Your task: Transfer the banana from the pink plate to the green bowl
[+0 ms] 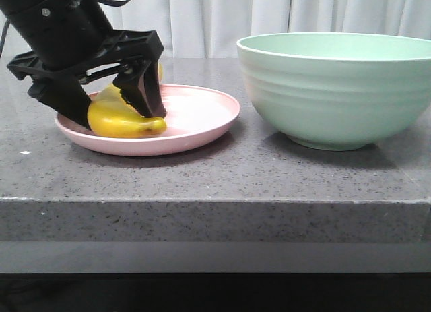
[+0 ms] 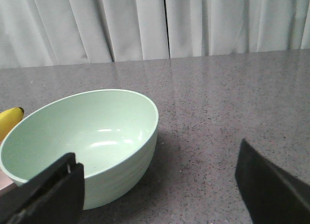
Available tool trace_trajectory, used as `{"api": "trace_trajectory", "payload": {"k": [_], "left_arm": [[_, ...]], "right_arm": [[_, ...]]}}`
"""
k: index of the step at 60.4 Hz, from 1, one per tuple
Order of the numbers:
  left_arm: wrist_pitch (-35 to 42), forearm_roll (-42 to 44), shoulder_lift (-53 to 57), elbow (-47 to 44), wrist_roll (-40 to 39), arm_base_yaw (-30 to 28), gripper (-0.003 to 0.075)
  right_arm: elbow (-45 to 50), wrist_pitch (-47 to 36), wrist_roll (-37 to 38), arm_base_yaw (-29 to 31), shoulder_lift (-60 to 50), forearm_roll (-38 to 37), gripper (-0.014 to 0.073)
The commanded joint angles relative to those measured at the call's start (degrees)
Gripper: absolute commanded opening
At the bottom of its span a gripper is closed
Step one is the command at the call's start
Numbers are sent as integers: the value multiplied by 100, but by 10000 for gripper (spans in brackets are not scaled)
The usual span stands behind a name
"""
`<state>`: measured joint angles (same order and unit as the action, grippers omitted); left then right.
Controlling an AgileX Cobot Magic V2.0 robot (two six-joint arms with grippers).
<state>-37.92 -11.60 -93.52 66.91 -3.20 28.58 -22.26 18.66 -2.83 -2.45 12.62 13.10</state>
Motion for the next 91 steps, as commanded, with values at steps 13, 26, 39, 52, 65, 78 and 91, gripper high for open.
{"api": "trace_trajectory", "payload": {"k": [13,26,39,52,65,78,91], "left_arm": [[470,37,142,173,-57,27,342],[909,49,154,254,-57,-24,232],[723,96,599,629,-57,-22,144],[569,58,1579,716,45,492,132],[530,43,2292,716,47,1483,132],[314,43,2376,716,47,2105,132],[289,43,2376,716,47,2173,132]], "right_arm": [[-224,-407,-42,21,109,35,643],[-224,-407,-42,21,109,35,643],[-235,-289,-42,10,120,71,643],[-594,65,-42,-31,606,1404,643],[-1286,131,-633,-573,1554,3268,643],[-1860,69,-1794,-1361,2521,4778,643],[-2424,-93,-2941,-2008,3397,5910,643]]}}
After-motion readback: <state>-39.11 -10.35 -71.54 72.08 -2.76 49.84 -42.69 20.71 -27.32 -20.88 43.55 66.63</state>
